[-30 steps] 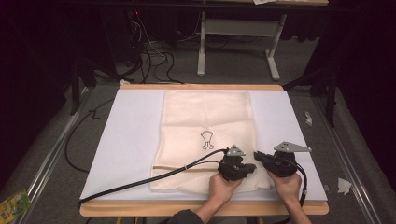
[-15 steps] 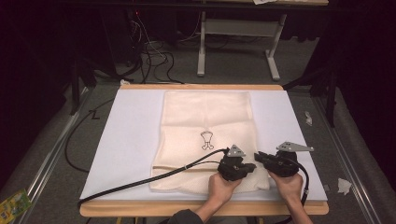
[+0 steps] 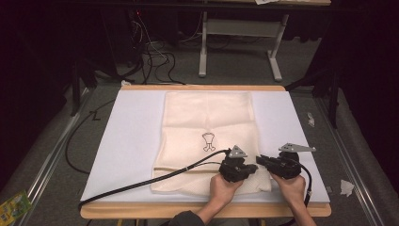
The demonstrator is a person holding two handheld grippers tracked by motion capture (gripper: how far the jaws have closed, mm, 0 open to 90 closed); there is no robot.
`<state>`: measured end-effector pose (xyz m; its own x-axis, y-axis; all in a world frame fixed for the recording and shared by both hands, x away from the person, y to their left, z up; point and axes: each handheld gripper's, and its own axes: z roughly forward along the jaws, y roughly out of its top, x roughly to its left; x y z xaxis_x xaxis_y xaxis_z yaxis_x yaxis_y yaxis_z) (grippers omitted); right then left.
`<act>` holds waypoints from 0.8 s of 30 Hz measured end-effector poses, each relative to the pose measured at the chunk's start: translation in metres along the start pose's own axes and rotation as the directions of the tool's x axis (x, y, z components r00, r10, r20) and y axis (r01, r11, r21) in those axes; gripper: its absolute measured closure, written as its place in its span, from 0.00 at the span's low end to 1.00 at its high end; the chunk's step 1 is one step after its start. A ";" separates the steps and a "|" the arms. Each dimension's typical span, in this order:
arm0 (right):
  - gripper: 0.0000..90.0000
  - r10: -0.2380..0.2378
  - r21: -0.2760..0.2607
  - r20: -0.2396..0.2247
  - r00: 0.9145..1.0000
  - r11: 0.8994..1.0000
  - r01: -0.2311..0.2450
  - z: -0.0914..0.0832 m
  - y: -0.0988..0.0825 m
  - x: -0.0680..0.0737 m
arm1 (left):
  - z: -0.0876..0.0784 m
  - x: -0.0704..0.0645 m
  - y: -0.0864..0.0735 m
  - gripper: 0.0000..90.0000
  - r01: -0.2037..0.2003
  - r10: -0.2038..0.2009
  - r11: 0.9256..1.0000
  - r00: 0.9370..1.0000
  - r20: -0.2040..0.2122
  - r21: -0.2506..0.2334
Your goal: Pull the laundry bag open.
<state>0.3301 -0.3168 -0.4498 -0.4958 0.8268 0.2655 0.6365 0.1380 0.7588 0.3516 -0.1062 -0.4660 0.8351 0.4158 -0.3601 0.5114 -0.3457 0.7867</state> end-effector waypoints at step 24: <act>0.97 -0.072 0.003 0.049 0.996 0.997 0.072 -0.001 -0.001 0.007 | -0.006 -0.001 0.000 0.97 -0.049 0.051 0.998 0.998 -0.041 0.036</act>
<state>0.3256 -0.3121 -0.4485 -0.5109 0.8406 0.1801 0.6005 0.1990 0.7745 0.3499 -0.1017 -0.4630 0.8510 0.4322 -0.2985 0.4765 -0.3962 0.7848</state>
